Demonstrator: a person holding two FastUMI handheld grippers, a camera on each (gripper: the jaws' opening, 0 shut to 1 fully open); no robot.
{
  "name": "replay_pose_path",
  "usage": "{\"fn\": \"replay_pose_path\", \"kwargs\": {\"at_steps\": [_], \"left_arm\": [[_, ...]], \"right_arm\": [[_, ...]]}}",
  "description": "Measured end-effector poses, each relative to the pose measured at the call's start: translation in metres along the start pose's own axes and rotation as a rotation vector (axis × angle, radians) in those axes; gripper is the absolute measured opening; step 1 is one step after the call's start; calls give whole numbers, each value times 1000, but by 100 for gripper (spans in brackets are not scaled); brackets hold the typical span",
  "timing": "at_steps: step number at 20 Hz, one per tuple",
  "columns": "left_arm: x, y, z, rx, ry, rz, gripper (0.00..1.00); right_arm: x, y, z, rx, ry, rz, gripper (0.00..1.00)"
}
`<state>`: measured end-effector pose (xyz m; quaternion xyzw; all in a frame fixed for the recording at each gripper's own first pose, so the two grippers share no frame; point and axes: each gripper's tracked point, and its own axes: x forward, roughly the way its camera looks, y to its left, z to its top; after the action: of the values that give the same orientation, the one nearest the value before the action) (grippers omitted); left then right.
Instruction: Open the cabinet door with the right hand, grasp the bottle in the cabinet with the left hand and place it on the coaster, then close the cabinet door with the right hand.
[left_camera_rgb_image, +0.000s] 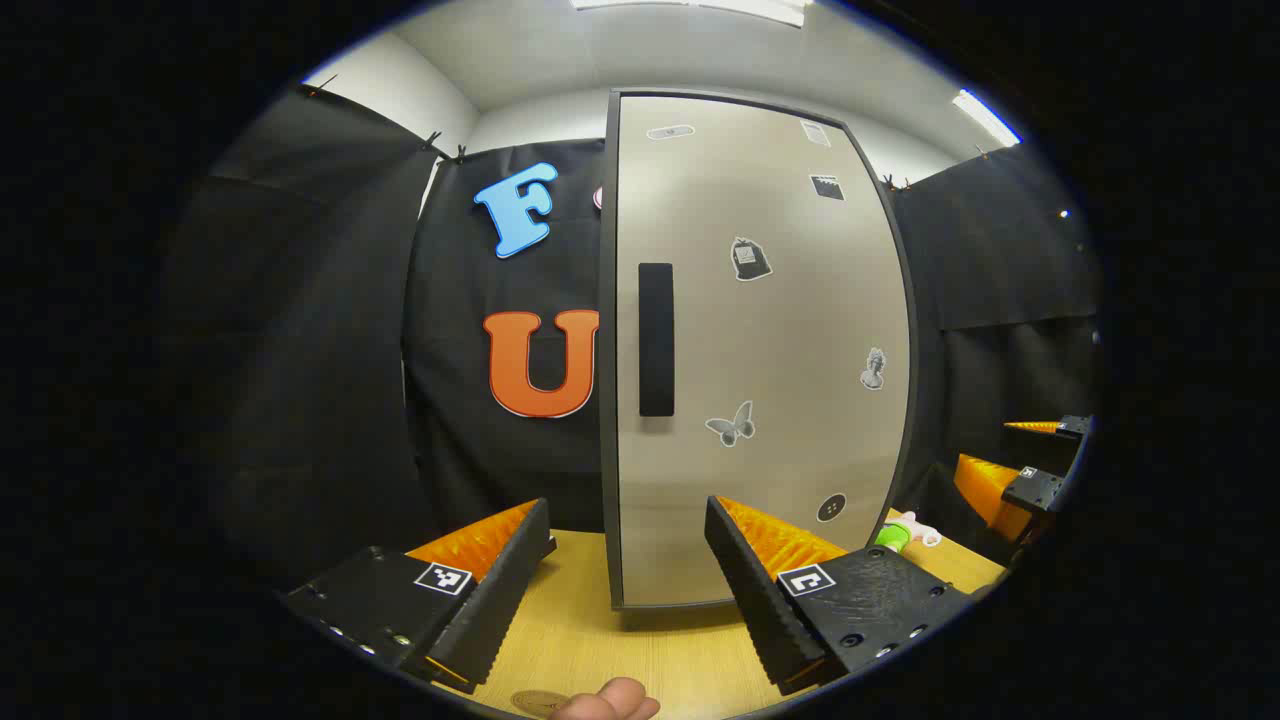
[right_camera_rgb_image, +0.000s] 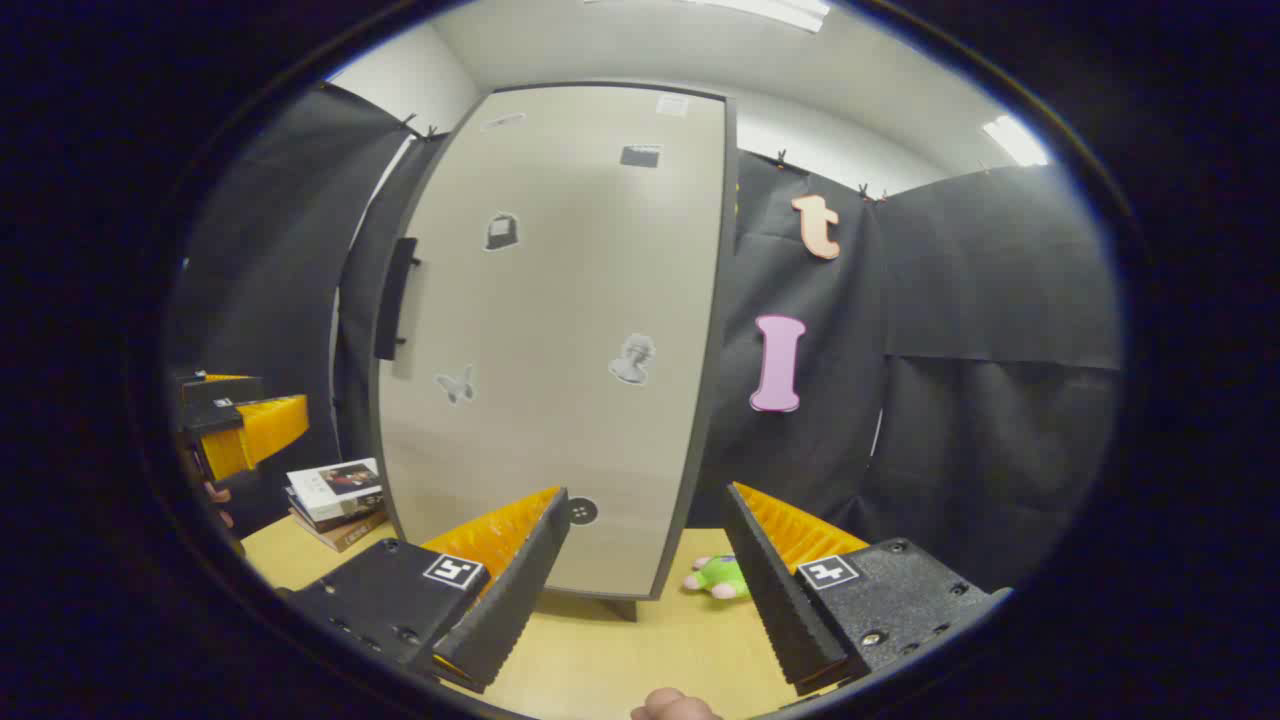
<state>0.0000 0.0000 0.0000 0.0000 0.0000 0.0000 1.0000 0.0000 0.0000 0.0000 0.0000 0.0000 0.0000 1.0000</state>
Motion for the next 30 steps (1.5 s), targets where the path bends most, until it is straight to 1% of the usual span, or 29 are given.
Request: {"fn": "replay_pose_path", "kwargs": {"at_steps": [3, 6, 8, 11, 14, 17, 18, 21, 23, 25, 27, 30], "left_arm": [[3, -3, 2, 23, -16, 9, 95], [8, -7, -3, 21, -7, 11, 95], [10, -10, -1, 14, -7, 6, 95], [14, -11, -4, 14, 5, 9, 95], [14, -12, -10, 14, 28, 41, 95], [12, -14, -15, 22, 59, 79, 95], [11, -17, -17, 23, 68, 81, 95], [10, -25, -17, 50, 63, 46, 95], [10, -26, -21, 61, 69, 17, 96], [7, -22, -21, 55, 66, 1, 96], [4, -15, -19, 43, 49, -7, 96], [0, -1, -22, 28, 48, -8, 96]], "right_arm": [[21, -7, -6, 47, 42, 50, 100], [22, -4, 2, 53, 29, 68, 100], [20, 8, 6, 55, 20, 107, 99], [20, 10, 8, 30, 20, 127, 99], [23, 9, 5, 46, 30, 168, 99], [23, 8, -5, 80, 82, 208, 100], [24, 6, -7, 86, 92, 203, 100], [24, -2, -3, 83, 85, 165, 99], [22, 1, 2, 71, 76, 149, 99], [17, 12, 14, 49, 53, 145, 99], [12, 32, 36, 19, 7, 166, 99], [8, 76, 73, -44, -65, 230, 99]]}}
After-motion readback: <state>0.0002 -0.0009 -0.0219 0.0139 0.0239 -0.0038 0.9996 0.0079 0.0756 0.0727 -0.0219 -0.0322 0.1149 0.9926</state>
